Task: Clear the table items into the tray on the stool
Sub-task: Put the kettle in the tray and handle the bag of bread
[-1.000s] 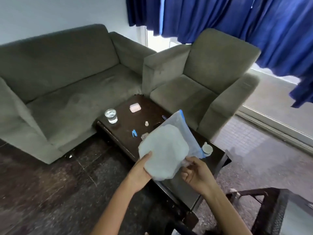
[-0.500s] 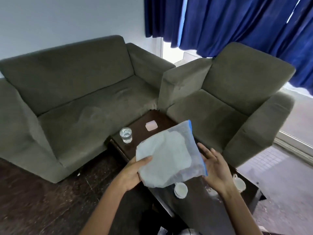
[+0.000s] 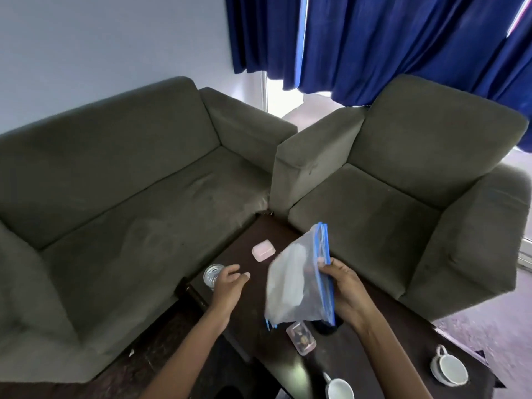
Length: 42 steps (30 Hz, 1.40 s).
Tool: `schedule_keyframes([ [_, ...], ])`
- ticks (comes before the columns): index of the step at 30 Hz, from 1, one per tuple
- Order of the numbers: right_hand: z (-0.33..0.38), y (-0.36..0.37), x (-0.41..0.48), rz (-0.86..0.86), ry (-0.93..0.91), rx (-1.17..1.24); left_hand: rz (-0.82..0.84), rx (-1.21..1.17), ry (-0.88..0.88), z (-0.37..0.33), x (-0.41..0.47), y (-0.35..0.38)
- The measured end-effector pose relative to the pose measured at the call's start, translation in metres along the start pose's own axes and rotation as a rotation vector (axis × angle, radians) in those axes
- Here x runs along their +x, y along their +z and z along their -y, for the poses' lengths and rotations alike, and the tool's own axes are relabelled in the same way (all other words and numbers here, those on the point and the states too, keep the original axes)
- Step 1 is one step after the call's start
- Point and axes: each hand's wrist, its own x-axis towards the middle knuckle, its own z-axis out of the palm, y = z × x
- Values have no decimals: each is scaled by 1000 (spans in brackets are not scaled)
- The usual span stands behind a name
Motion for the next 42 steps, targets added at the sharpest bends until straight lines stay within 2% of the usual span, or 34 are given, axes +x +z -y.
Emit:
schedule_keyframes([
  [6,-7,36,34,-193,-123,-270,456,23,63,-46,25,28],
  [9,-7,56,46,-243,-172,-340,609,81,83,-57,46,45],
  [11,-2,67,53,-302,-195,-324,597,178,205,-60,64,51],
  [13,2,73,62,-431,-218,-327,507,288,326,-62,87,50],
  [15,3,69,70,-604,-269,-472,475,376,377,-65,106,44],
  [17,2,67,72,-762,-296,-627,489,415,431,-70,117,36],
  [21,-2,75,68,-939,-343,-646,552,543,645,-78,126,27],
  [24,-4,80,66,-965,-420,-746,612,661,801,-78,129,24],
  [29,-8,82,60,-908,-473,-1030,709,736,881,-86,123,26],
  [35,-7,89,59,-965,-357,-1241,702,766,818,-83,107,26],
  [42,5,90,49,-1013,-182,-1433,721,709,832,-75,81,31],
])
